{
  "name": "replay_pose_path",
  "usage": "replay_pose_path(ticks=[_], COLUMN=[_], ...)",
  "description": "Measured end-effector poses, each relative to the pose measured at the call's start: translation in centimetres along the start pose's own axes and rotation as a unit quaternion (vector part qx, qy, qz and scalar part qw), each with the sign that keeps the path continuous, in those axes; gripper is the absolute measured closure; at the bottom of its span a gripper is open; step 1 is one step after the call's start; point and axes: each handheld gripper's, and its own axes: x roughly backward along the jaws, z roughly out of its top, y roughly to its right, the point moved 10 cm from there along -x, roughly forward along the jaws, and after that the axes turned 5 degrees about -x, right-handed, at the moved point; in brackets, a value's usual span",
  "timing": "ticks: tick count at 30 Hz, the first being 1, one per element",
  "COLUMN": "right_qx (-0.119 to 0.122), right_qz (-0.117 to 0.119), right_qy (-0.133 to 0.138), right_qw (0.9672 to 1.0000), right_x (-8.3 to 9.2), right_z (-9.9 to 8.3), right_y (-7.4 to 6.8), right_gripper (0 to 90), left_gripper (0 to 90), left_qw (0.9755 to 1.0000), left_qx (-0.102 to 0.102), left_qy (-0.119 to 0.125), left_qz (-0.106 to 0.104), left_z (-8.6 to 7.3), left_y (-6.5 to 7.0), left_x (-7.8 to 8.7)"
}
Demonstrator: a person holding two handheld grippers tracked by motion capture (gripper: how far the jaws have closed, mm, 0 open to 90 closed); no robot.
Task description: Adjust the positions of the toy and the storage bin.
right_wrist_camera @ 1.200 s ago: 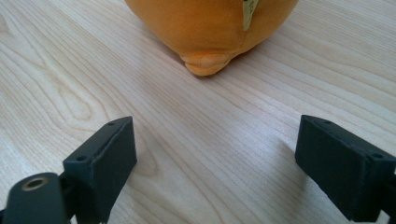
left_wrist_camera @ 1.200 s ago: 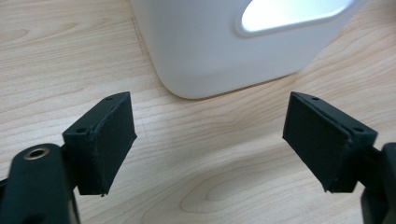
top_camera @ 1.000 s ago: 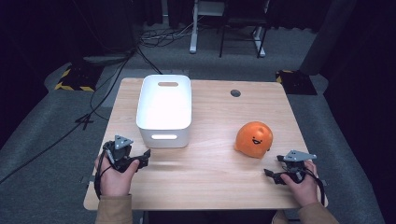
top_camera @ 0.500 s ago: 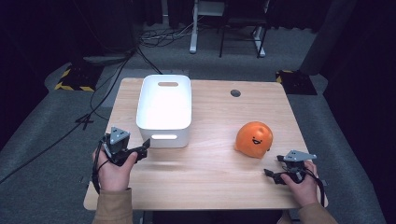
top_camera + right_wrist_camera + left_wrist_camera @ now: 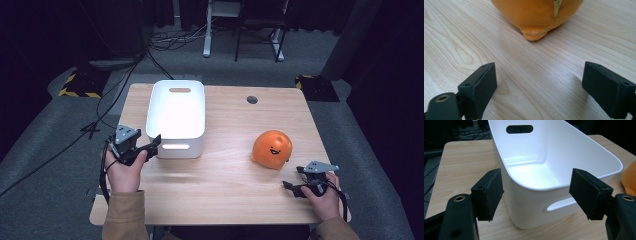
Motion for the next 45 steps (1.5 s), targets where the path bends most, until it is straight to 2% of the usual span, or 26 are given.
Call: replay_pose_path(ticks=[3,5,8,11,16,19,23,25,27,29,30,31,33,34,35,36,39,42,43,45], right_qx=[0.001,0.0,0.001,0.0,0.0,0.0,0.0,0.0,0.0,0.0,0.0,0.0,0.0,-0.001,-0.001,0.0,0.0,-0.001,-0.001,-0.002], right_qz=[0.0,0.0,0.0,0.0,0.0,0.0,0.0,0.0,0.0,0.0,0.0,0.0,0.0,0.0,0.0,0.0,0.0,0.0,0.0,0.0], right_qy=[-0.001,-0.001,-0.001,-0.001,-0.001,0.0,0.0,0.0,0.0,0.0,0.0,-0.001,0.0,-0.001,-0.001,-0.001,-0.001,0.0,0.0,0.0], right_qw=[1.0,1.0,1.0,1.0,1.0,1.0,1.0,1.0,1.0,1.0,1.0,1.0,1.0,1.0,1.0,1.0,1.0,1.0,1.0,1.0], right_x=[0.0,0.0,0.0,0.0,0.0,0.0,0.0,0.0,0.0,0.0,0.0,0.0,0.0,0.0,0.0,0.0,0.0,0.0,0.0,0.0], right_z=[0.0,0.0,0.0,0.0,0.0,0.0,0.0,0.0,0.0,0.0,0.0,0.0,0.0,0.0,0.0,0.0,0.0,0.0,0.0,0.0], right_y=[0.0,0.0,0.0,0.0,0.0,0.0,0.0,0.0,0.0,0.0,0.0,0.0,0.0,0.0,0.0,0.0,0.0,0.0,0.0,0.0], right_gripper=[12.7,12.7,12.7,12.7,12.7,12.7,12.7,12.8,12.7,12.8,12.8,12.8,12.8,12.8,12.8,12.8,12.8,12.8,12.8,12.8], left_gripper=[30.1,32.8,32.4,32.8,33.6,32.9,33.1,33.5,32.5,33.3,33.3,39.3,43.3,43.7,43.6,43.6,43.5,43.2,42.7,42.7], left_qw=[1.0,0.9999,0.9998,0.9998,0.9997,0.9995,0.9995,0.9996,0.9994,0.9995,0.9995,0.9995,0.9995,0.9998,0.9998,1.0,0.9999,0.9997,0.9997,0.9996], left_qx=[0.001,0.013,0.016,0.019,0.017,0.03,0.031,0.019,0.02,0.025,0.025,0.026,0.026,0.015,0.015,0.006,0.002,0.008,0.008,0.001], left_qy=[0.003,0.004,0.009,0.006,-0.013,-0.009,-0.01,-0.012,-0.018,-0.017,-0.016,-0.011,-0.011,-0.007,-0.007,-0.004,-0.008,-0.01,-0.01,-0.011], left_qz=[-0.001,-0.007,0.002,0.001,0.008,0.003,0.004,0.018,0.02,0.013,0.007,-0.012,-0.014,-0.007,-0.007,-0.004,-0.006,-0.023,-0.023,-0.027], left_z=[0.2,0.5,0.9,0.9,0.1,-0.2,-0.2,-0.3,-0.4,-0.4,-0.4,-0.4,-0.4,-0.4,-0.4,-0.4,-0.5,-0.8,-0.8,-0.9], left_y=[-0.3,-0.5,-1.0,-1.2,-1.9,-2.2,-2.1,-2.4,-2.3,-2.2,-2.1,-1.8,-1.6,-1.6,-1.6,-1.4,-1.1,0.1,0.1,1.0], left_x=[-0.3,-0.8,-1.5,-2.1,-3.3,-3.7,-3.9,-4.2,-4.3,-4.5,-4.5,-4.4,-4.3,-4.2,-4.2,-4.2,-4.0,-3.8,-3.8,-3.6])
